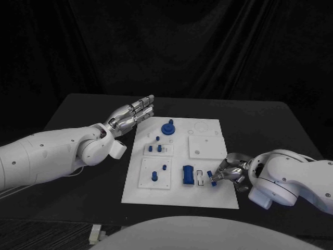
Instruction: Assemble the parts on the task board
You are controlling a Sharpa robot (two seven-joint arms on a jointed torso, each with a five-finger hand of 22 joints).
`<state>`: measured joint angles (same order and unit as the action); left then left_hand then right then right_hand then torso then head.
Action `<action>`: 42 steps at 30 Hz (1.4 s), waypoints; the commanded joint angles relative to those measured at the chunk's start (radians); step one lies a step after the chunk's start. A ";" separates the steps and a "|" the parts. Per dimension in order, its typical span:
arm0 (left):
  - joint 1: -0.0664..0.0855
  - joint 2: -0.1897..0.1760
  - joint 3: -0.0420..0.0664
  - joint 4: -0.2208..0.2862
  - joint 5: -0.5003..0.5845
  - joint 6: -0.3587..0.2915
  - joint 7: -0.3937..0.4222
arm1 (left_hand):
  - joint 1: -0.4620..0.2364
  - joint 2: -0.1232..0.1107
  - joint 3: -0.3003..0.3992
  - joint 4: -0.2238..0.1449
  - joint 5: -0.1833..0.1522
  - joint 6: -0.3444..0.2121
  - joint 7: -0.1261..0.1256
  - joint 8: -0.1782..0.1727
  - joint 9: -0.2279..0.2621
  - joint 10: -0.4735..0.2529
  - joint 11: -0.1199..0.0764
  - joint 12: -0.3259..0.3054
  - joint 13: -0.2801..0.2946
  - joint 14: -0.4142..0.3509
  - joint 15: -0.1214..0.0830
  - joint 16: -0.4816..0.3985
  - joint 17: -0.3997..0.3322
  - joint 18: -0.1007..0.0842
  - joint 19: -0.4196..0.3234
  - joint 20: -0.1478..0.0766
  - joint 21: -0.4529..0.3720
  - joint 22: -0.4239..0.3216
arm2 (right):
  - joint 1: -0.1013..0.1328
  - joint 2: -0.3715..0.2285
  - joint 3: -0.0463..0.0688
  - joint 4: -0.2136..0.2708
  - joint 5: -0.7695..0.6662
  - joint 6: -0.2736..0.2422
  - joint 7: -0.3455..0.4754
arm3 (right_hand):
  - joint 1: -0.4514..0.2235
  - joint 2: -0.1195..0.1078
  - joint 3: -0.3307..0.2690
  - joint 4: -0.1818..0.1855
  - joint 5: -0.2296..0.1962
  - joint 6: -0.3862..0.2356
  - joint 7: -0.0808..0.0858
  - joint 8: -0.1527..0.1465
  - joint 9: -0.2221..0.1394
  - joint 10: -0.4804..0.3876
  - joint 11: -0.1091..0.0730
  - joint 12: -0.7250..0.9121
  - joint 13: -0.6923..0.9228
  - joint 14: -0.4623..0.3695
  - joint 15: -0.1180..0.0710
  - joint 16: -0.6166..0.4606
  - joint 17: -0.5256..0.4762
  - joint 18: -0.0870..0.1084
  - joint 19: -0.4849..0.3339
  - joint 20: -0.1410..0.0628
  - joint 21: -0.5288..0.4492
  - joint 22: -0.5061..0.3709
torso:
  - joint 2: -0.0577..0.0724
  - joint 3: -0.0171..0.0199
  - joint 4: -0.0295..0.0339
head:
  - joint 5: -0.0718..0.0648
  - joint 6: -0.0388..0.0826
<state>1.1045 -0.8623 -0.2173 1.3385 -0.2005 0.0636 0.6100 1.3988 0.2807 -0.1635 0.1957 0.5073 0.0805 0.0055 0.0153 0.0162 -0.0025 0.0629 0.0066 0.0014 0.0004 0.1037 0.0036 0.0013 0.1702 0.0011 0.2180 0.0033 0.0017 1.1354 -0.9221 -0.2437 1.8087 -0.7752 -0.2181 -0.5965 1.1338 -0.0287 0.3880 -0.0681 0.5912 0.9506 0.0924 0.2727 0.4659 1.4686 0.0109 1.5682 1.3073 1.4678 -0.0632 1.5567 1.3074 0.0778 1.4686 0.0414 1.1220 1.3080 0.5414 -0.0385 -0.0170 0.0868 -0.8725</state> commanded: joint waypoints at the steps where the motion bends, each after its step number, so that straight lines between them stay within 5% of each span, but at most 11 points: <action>1: -0.001 0.001 0.001 0.001 0.000 0.013 0.008 | 0.004 0.003 -0.001 -0.005 0.004 0.002 0.006 0.006 0.001 0.003 0.008 -0.007 -0.001 0.000 -0.004 -0.004 -0.001 0.010 0.000 0.005 -0.002 -0.001 | -0.004 0.011 0.000 -0.012 0.033 -0.037 0.019 | 0.003 0.012 0.021 -0.013 -0.006 0.009 -0.003 -0.005 0.002 0.102 0.004 0.003 0.263 0.090 0.006 -0.001 0.193 0.001 0.004 0.006 -0.007 0.157 | 0.001 0.0005 -0.0010 | 0.002 0.000; 16: -0.001 0.004 0.001 -0.002 0.000 0.016 0.005 | 0.003 0.003 -0.001 -0.006 0.004 0.003 0.009 0.007 0.001 0.003 0.009 -0.007 -0.001 0.000 -0.005 -0.004 -0.001 0.010 0.000 0.005 -0.002 -0.001 | -0.007 0.045 0.000 -0.040 0.040 -0.045 0.014 | -0.006 0.014 0.017 -0.009 -0.017 0.010 -0.004 -0.006 0.000 0.102 0.003 0.003 0.263 0.088 0.007 -0.004 0.183 0.003 0.001 0.008 -0.013 0.155 | 0.000 -0.0003 0.0002 | 0.002 0.000; 20: -0.001 0.005 0.001 -0.003 0.000 0.018 0.005 | 0.002 0.002 -0.001 -0.007 0.004 0.003 0.012 0.007 0.001 0.003 0.009 -0.007 -0.001 0.000 -0.005 -0.004 -0.001 0.010 0.000 0.005 -0.003 -0.001 | -0.008 0.053 0.000 -0.049 0.042 -0.024 0.002 | -0.032 0.018 0.001 0.008 -0.089 0.006 -0.005 -0.013 -0.005 0.102 0.002 0.003 0.263 0.088 0.006 -0.004 0.182 0.004 -0.002 0.009 -0.020 0.153 | 0.000 -0.0004 -0.0007 | 0.002 0.000; 42: -0.002 0.005 0.001 -0.003 0.000 0.021 0.003 | -0.004 -0.003 -0.004 -0.014 0.003 0.017 0.030 0.012 0.004 0.003 0.004 -0.007 -0.001 0.000 -0.008 -0.004 -0.001 0.010 0.000 0.005 -0.003 -0.001 | -0.015 0.081 0.000 -0.062 0.043 0.006 -0.013 | -0.044 0.017 -0.007 0.016 -0.102 0.002 -0.005 -0.018 -0.009 0.102 0.002 0.003 0.263 0.087 0.006 -0.005 0.176 0.005 -0.004 0.009 -0.027 0.152 | 0.002 -0.0003 -0.0024 | 0.008 0.000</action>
<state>1.1043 -0.8578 -0.2173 1.3340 -0.2006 0.0734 0.6026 1.3988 0.2807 -0.1677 0.1859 0.5072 0.0984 0.0306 0.0232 0.0184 0.0014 0.0661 0.0066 0.0010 0.0004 0.1037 0.0036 0.0016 0.1702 0.0011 0.2179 0.0033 0.0018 1.1230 -0.8420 -0.2439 1.7446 -0.7353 -0.2247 -0.5915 1.0982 -0.0122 0.3820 -0.0564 0.4946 0.9555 0.0875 0.2592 0.4572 1.4687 0.0109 1.5682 1.3077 1.4686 -0.0622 1.5567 1.3073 0.0779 1.4650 0.0449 1.1014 1.3075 0.5419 -0.0388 -0.0182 0.0938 -0.8725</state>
